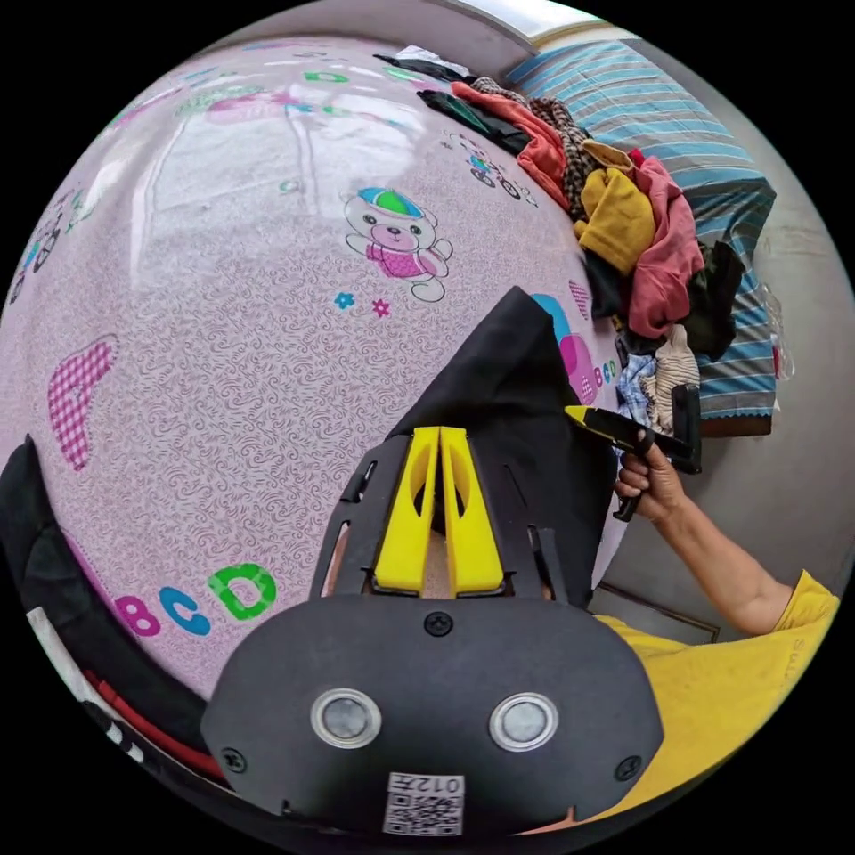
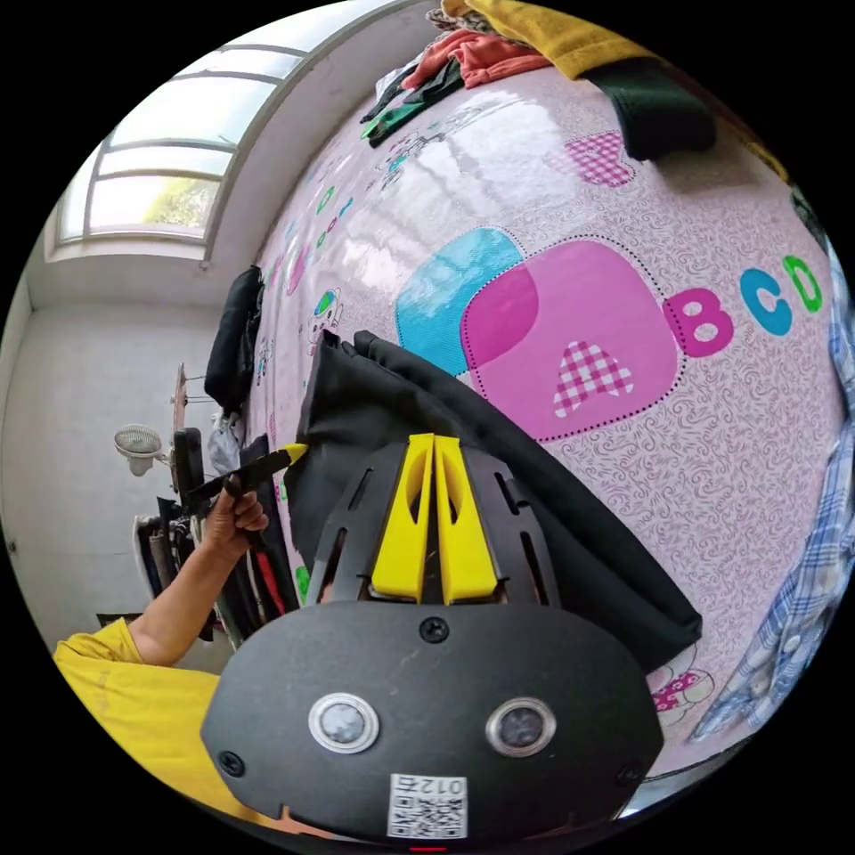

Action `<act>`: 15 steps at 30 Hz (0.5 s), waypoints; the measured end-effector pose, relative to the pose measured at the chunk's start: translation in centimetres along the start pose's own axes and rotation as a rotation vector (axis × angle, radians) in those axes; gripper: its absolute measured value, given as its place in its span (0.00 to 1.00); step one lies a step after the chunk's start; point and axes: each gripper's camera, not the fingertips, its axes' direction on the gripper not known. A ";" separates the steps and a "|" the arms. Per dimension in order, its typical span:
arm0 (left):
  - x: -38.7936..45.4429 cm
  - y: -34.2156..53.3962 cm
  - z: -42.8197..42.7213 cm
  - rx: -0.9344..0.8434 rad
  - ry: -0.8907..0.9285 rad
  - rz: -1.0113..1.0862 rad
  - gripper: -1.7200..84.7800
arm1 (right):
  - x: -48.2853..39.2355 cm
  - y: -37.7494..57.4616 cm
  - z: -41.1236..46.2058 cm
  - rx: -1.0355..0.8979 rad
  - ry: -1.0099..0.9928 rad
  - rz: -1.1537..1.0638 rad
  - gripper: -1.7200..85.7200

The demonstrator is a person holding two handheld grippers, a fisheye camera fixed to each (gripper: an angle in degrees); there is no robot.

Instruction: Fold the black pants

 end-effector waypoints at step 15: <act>14.5 15.5 7.7 -0.435 0.314 0.302 0.03 | -4.8 21.2 -3.0 -0.190 0.163 -0.464 0.03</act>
